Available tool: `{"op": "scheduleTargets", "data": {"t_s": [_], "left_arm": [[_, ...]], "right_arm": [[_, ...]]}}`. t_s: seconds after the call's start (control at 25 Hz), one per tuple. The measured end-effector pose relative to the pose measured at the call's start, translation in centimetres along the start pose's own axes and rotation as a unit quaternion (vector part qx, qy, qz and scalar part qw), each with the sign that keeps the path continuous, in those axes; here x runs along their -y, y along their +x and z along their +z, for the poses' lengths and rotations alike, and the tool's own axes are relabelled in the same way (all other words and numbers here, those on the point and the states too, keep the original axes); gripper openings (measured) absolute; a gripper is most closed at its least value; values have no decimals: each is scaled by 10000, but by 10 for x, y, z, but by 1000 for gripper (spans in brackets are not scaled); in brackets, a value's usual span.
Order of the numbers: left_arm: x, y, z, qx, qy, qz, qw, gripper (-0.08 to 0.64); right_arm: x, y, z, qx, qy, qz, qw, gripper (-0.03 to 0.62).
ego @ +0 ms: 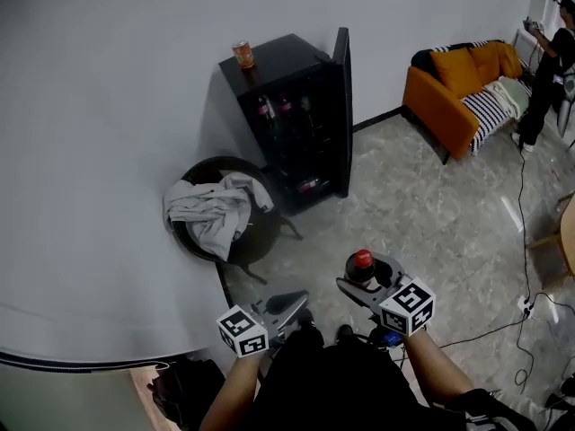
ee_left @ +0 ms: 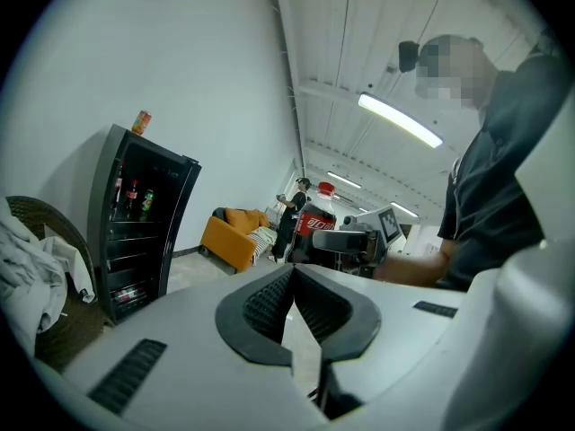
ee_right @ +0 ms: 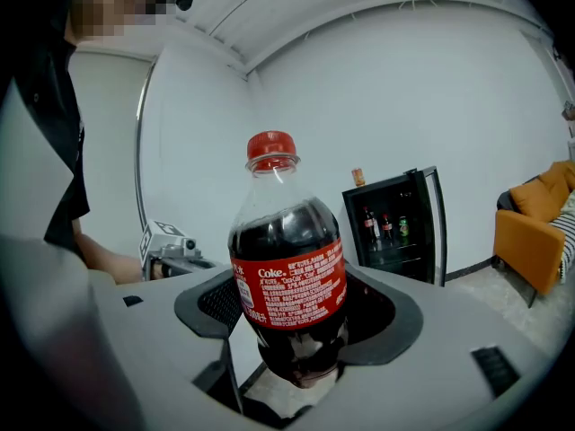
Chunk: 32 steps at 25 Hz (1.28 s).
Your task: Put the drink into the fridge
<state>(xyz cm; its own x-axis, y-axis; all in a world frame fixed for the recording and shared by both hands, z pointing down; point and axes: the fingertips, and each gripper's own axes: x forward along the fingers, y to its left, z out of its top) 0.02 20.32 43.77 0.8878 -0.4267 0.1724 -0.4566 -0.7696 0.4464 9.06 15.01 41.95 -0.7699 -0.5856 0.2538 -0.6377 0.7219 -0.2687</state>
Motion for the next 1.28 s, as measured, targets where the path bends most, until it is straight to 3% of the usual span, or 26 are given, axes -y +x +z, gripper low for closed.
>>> {"op": "scheduleTargets", "data": {"t_s": [0.08, 0.2, 0.28, 0.44, 0.76, 0.96, 1.28], "left_arm": [[-6, 1, 4, 52, 23, 28, 10000, 11], [-21, -3, 26, 541, 358, 174, 9977, 11], [-33, -5, 38, 778, 372, 207, 9961, 9], [-60, -2, 43, 612, 209, 122, 9978, 11], [-132, -15, 69, 687, 69, 9, 9976, 11], [-163, -25, 90, 742, 403, -177, 9963, 11], [-207, -35, 98, 803, 294, -247, 9960, 11]], "right_arm": [[3, 3, 0, -69, -10, -45, 10000, 318], [11, 14, 4, -185, -164, -156, 9996, 318], [14, 21, 9, -179, -190, -182, 9995, 318], [22, 36, 20, -163, -189, -290, 9993, 318], [47, 97, 49, -153, -186, -658, 9975, 318], [54, 139, 70, -188, -340, -729, 9966, 318], [49, 183, 93, -106, -538, -681, 9962, 318]]}}
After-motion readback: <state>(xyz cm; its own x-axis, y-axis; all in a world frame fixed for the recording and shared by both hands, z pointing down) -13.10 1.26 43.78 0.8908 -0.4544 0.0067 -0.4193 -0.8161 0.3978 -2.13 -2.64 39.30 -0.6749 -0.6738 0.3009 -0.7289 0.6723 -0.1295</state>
